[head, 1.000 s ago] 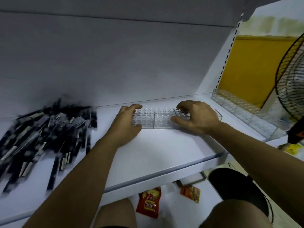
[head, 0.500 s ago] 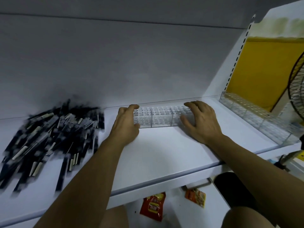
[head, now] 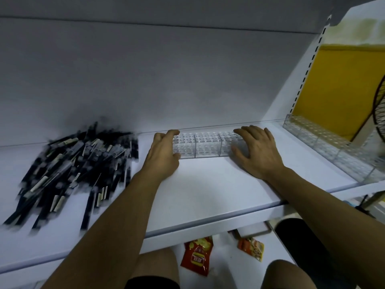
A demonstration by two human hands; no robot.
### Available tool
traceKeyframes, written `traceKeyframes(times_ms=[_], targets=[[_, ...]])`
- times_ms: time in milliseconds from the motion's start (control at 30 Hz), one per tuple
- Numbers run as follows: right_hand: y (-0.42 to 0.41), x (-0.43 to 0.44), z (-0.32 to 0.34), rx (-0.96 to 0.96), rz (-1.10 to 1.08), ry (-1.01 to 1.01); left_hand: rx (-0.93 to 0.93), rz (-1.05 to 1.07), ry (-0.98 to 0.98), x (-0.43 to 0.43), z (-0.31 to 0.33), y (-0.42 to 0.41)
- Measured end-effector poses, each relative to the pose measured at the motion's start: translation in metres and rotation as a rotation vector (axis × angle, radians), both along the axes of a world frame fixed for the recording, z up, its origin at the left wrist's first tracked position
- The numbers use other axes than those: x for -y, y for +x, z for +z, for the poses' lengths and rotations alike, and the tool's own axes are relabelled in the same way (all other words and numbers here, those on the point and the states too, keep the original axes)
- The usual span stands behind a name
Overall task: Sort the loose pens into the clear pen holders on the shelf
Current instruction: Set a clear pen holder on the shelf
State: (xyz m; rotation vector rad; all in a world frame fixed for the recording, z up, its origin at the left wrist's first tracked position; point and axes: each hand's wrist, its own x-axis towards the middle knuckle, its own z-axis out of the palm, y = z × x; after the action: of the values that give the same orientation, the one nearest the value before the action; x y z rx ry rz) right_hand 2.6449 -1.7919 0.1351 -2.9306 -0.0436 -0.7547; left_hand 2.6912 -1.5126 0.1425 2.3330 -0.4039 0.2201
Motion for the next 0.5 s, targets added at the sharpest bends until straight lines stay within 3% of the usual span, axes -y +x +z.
traceKeyframes(times_ms=[333,500], targets=[[0.011,-0.007,0.018,-0.162,0.083,-0.153,-0.032,0.023,0.113,-0.008,0.011,-0.012],[-0.002,-0.039,0.026,-0.123,0.154,-0.125,0.201,0.065,0.38,-0.049,0.043,-0.022]])
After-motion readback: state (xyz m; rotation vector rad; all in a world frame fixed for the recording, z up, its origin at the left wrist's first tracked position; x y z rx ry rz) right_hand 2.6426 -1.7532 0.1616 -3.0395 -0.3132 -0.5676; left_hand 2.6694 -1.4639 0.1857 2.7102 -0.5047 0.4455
